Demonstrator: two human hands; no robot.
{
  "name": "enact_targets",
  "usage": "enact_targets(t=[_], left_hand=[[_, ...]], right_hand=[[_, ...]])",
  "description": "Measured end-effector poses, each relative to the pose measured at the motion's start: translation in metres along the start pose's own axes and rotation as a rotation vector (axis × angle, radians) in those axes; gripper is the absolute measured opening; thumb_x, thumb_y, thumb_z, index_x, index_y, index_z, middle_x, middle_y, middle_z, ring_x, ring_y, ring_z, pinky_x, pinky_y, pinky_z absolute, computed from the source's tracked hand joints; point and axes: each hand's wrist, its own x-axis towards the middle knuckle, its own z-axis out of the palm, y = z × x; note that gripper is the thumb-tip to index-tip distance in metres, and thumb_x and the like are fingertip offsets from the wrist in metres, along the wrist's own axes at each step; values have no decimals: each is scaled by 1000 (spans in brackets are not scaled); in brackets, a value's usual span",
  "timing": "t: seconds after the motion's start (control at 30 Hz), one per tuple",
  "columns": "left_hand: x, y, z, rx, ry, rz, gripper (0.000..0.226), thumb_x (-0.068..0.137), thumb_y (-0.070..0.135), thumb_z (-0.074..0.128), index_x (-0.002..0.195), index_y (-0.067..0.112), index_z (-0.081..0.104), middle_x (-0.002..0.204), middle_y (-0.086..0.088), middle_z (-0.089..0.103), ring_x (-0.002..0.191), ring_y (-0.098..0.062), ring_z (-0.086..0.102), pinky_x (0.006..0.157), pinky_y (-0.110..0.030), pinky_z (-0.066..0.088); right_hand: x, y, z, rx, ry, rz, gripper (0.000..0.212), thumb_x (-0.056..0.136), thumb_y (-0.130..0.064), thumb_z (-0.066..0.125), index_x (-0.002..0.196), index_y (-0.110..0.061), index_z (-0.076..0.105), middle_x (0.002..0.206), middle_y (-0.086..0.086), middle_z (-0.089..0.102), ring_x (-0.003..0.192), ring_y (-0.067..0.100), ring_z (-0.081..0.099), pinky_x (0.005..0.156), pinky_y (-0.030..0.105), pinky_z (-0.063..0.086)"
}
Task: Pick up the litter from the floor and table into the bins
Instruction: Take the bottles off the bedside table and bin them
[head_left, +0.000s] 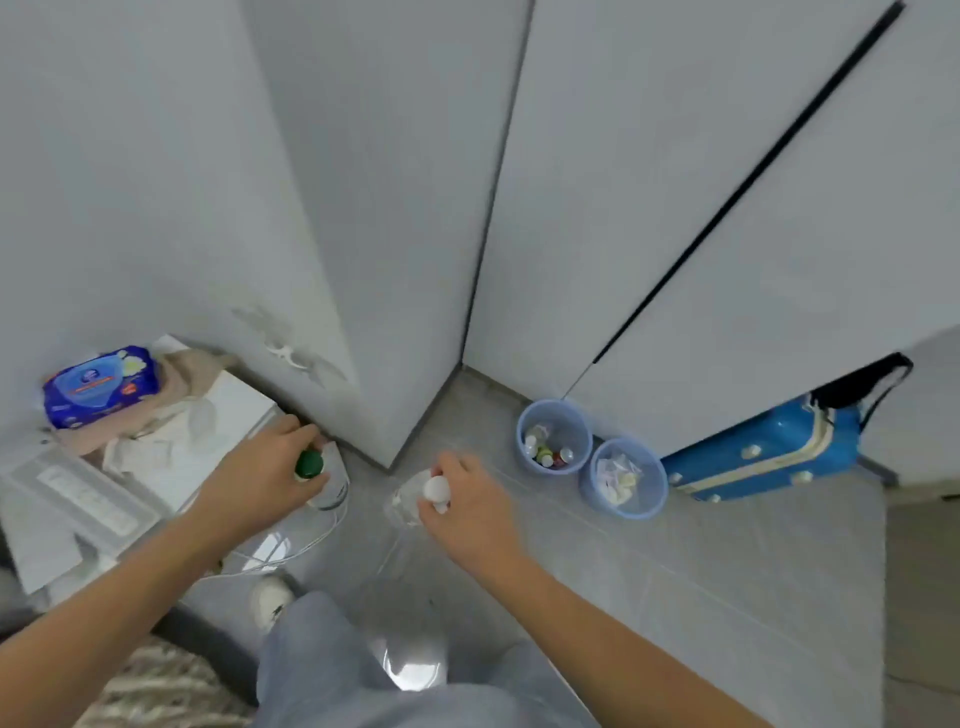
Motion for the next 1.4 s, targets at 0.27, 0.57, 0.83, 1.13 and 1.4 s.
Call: enact_targets(t=[0.27, 0.57, 0.83, 1.13, 1.4], left_hand=[[54, 181, 70, -121, -47, 122, 25, 82, 32, 77, 92, 25, 55, 90, 7, 49, 71, -17, 56, 68, -39, 52], [229, 277, 177, -120, -148, 111, 25, 81, 24, 69, 95, 21, 49, 94, 3, 46, 68, -20, 54, 59, -30, 44], [344, 305, 337, -86, -371, 68, 35, 83, 34, 71, 103, 19, 47, 102, -4, 51, 77, -23, 53, 69, -34, 48], [421, 289, 562, -162, -241, -63, 49, 81, 32, 71, 120, 20, 44, 108, 1, 50, 75, -24, 62, 67, -38, 59], [431, 270, 664, -151, -309, -124, 48, 86, 33, 74, 120, 20, 43, 117, -4, 49, 85, -29, 64, 71, -38, 56]], right_hand=[[-22, 176, -134, -24, 142, 254, 29, 85, -38, 64, 110, -27, 54, 113, -2, 56, 95, 23, 62, 73, 35, 49], [79, 331, -164, -21, 133, 448, 28, 87, -22, 67, 113, -16, 59, 110, 5, 58, 96, 25, 59, 79, 38, 52], [182, 463, -117, -229, -74, 444, 30, 89, -24, 66, 114, -9, 58, 108, 9, 64, 91, 25, 65, 76, 31, 53], [277, 607, 20, -256, -159, 350, 40, 92, -31, 68, 123, -16, 49, 124, 6, 56, 100, 30, 65, 78, 40, 55], [291, 681, 101, -427, -362, 170, 49, 92, -32, 68, 130, -15, 43, 124, 8, 56, 100, 29, 67, 78, 36, 55]])
